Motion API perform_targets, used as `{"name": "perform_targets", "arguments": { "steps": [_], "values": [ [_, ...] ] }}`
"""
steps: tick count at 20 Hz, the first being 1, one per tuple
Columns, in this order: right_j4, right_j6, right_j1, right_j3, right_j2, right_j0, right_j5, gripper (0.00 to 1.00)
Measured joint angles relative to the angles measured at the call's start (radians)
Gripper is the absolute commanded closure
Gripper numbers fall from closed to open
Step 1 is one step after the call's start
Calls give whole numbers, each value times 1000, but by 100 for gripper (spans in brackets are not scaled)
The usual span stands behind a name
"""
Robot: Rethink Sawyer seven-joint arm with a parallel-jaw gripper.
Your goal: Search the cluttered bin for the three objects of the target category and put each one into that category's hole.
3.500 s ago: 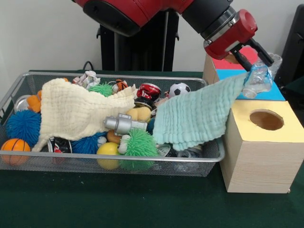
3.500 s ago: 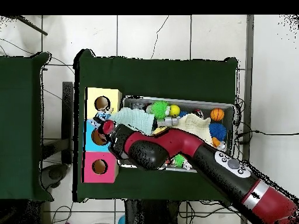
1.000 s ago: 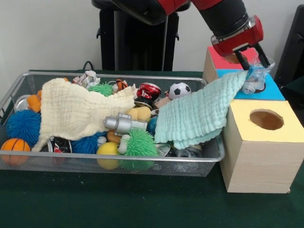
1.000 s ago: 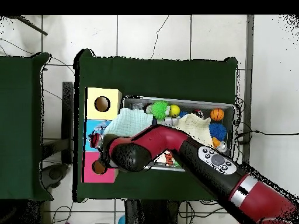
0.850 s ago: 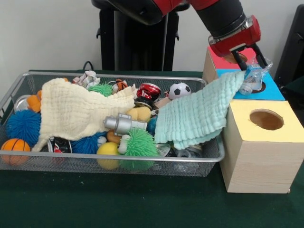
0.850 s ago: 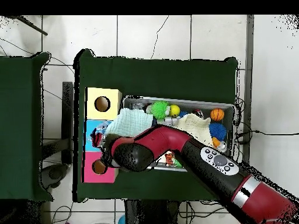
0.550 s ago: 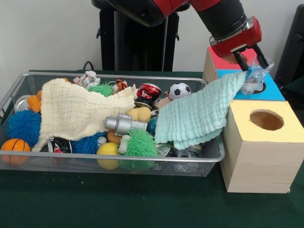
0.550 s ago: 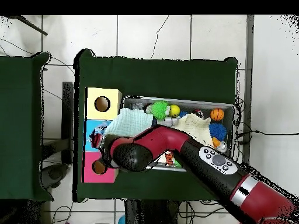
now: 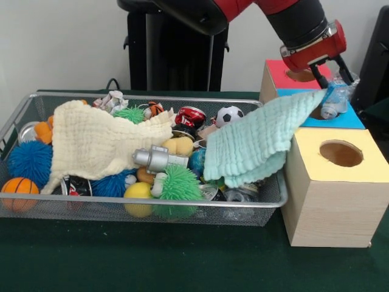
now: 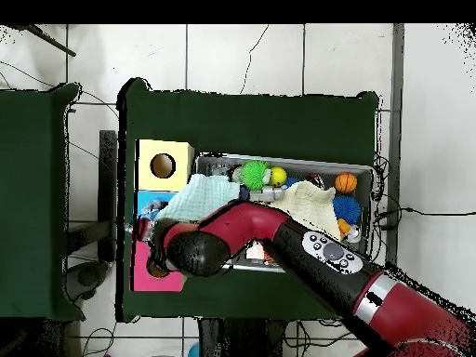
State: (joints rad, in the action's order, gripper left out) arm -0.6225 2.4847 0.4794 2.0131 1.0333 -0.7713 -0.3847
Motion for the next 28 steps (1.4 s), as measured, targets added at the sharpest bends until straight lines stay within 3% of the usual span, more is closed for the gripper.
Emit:
{"name": "perform_targets", "arguments": {
  "steps": [16,28],
  "values": [
    [-3,0,49,60,-9,40,1,100],
    [30,0,117,55,-50,56,-33,100]
  ]
}}
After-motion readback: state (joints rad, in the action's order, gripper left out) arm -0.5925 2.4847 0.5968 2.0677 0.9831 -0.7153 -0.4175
